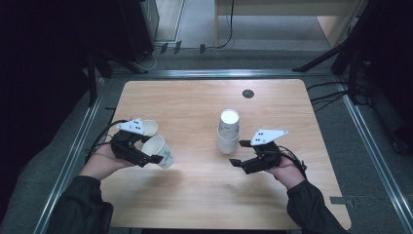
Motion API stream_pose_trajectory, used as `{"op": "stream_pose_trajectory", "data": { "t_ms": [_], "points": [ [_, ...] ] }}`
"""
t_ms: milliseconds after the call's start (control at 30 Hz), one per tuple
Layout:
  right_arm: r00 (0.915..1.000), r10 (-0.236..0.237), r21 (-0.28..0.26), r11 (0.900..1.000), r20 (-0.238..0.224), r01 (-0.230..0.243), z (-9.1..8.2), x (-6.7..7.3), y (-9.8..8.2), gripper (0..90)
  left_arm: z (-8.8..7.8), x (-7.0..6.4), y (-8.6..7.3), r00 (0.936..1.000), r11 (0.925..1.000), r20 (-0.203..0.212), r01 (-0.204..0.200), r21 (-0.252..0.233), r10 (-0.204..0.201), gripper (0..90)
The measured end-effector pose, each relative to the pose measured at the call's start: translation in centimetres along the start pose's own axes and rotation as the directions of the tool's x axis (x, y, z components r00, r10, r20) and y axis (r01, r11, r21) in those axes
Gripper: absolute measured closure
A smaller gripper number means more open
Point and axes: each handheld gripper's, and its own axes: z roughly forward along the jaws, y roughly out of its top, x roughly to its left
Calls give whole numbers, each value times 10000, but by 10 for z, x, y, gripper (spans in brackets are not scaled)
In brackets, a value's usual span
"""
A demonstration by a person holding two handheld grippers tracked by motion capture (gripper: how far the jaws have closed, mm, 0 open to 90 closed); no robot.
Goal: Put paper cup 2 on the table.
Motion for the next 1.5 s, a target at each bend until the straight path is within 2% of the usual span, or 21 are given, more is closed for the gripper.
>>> {"op": "stream_pose_trajectory", "data": {
  "t_ms": [133,433,733,833,1033,1233,1500],
  "points": [
    [9999,113,25,9999,-49,-113,0,-2,-1,218,-3,4,-5,9999,9999,-72,86,113,-85,219],
    [9991,428,146,9990,34,-428,1,-8,-3,216,-2,13,-20,9975,9968,-702,177,786,-122,219],
    [9986,511,191,9985,100,-513,3,-11,-2,215,0,23,-35,9904,9916,-1354,435,1218,-268,218],
    [9985,534,186,9984,110,-536,4,-12,-2,213,2,26,-39,9895,9910,-1398,536,1225,-363,218],
    [9973,669,70,9977,300,-671,3,-14,-1,208,8,30,-43,9875,9847,-1542,569,1648,-313,218],
    [9970,652,79,9978,409,-656,3,-15,-2,208,12,34,-48,9823,9806,-1827,756,1810,-420,213],
    [9962,689,66,9976,528,-693,3,-16,-2,206,16,34,-49,9746,9768,-2235,594,2059,-121,211]
  ]
}}
